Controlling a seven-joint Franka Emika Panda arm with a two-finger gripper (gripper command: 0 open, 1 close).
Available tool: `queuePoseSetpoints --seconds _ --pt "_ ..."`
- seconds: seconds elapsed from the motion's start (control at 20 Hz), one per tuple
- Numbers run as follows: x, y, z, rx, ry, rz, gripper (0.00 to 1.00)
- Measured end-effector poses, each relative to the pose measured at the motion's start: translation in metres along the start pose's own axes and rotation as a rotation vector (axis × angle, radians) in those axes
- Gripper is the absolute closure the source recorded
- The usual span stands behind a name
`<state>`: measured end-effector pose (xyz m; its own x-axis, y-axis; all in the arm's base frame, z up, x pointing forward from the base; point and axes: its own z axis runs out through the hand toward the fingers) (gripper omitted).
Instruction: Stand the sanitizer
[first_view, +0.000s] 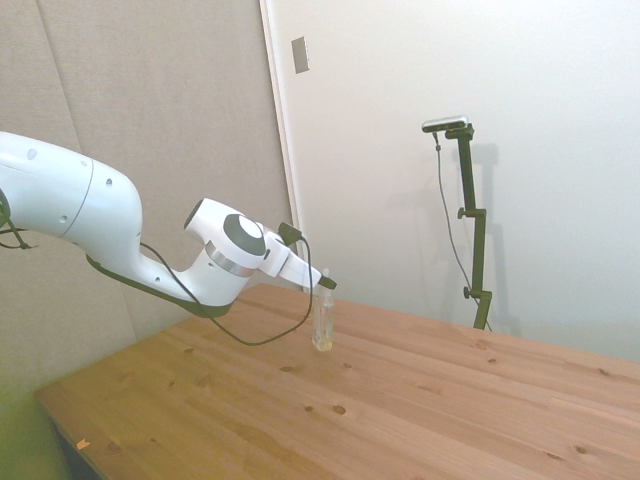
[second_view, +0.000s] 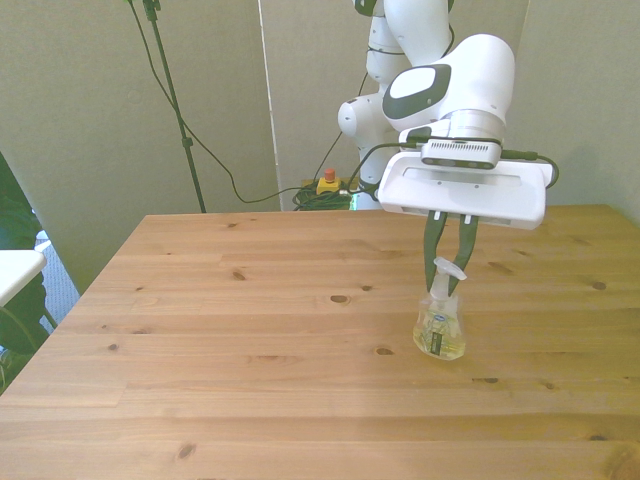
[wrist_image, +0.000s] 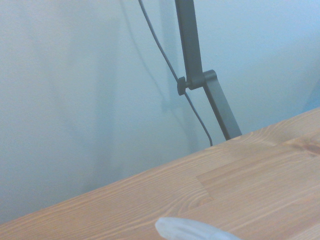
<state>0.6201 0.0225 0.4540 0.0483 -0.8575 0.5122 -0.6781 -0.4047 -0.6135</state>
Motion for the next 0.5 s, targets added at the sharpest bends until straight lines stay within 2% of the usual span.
queuePoseSetpoints --seconds 0.4,0.45,0.5 --pt "-0.031 0.019 -0.008 0.019 0.034 -0.018 1.0" --pt "-0.033 0.019 -0.008 0.02 0.037 -0.022 0.0" --pt "-0.034 0.019 -0.009 0.018 0.04 -0.024 0.0"
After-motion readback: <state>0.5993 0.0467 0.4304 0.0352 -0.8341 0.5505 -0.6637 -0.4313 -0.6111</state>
